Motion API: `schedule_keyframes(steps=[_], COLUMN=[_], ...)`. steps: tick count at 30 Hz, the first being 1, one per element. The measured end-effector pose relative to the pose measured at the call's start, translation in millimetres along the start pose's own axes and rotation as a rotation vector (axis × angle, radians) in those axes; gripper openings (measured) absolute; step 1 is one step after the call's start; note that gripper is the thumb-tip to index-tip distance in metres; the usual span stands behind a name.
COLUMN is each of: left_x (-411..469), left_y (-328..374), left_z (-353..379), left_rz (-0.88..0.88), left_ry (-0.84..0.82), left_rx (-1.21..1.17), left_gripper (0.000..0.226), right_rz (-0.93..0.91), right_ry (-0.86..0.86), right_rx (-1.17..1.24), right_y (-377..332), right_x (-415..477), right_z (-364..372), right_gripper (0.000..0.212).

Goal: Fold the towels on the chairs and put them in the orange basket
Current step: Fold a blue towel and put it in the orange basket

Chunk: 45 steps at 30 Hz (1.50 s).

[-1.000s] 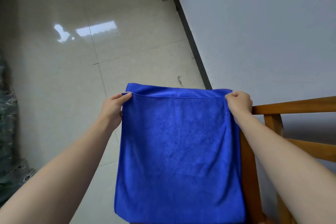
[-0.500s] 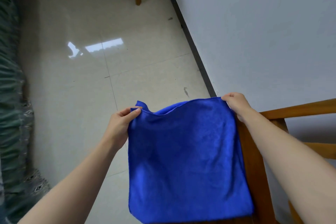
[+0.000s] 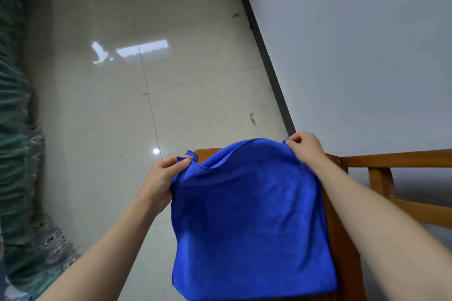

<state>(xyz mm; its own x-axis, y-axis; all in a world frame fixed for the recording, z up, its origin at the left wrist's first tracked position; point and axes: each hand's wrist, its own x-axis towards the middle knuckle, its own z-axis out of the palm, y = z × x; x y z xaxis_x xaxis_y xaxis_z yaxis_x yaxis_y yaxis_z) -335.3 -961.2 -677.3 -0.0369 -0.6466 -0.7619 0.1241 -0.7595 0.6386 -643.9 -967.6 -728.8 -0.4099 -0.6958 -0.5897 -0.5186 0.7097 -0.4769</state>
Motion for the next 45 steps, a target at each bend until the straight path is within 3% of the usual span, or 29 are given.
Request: schedule_keyframes(steps=[5, 10, 15, 22, 29, 33, 38, 40, 45], left_x=[-23.5, -37.9, -46.0, -40.8, -38.9, -38.7, -46.6, -50.7, -83.8], left_y=[-14.1, -35.8, -45.1, -45.5, -44.6, -44.6, -40.8, -33.5, 4.6], left_z=[-4.3, -21.1, -32.8, -30.6, -33.5, -35.1, -41.0, -44.9, -53.5], left_rz=[-0.076, -0.152, -0.134, -0.096, -0.061, -0.056, 0.006, 0.075, 0.268], left_ry=[0.035, 0.199, 0.281, 0.292, 0.277, 0.267, 0.227, 0.215, 0.115], left_rx=[0.036, 0.203, 0.249, 0.269, 0.3, 0.286, 0.224, 0.203, 0.272], left_gripper=[0.018, 0.007, 0.011, 0.011, 0.011, 0.011, 0.011, 0.013, 0.028], right_rz=[-0.196, 0.015, 0.2, 0.218, -0.018, -0.178, -0.221, -0.181, -0.028], right_ry=[0.211, 0.286, 0.293, 0.275, 0.263, 0.175, 0.099, 0.047, 0.123], right_rx=[-0.198, -0.126, 0.062, -0.053, -0.257, -0.523, -0.793, -0.704, -0.028], right_y=[32.7, 70.4, 78.7, 79.3, 71.5, 75.3, 76.4, 72.5, 47.4], right_x=[-79.3, -138.8, -136.5, -127.0, -108.4, -103.2, -103.0, -103.0, -143.5], right_z=[31.5, 44.3, 36.7, 31.8, 25.4, 18.8, 10.4, 2.7, -40.9], right_gripper=[0.016, 0.021, 0.016, 0.015, 0.014, 0.038, 0.025, 0.023, 0.008])
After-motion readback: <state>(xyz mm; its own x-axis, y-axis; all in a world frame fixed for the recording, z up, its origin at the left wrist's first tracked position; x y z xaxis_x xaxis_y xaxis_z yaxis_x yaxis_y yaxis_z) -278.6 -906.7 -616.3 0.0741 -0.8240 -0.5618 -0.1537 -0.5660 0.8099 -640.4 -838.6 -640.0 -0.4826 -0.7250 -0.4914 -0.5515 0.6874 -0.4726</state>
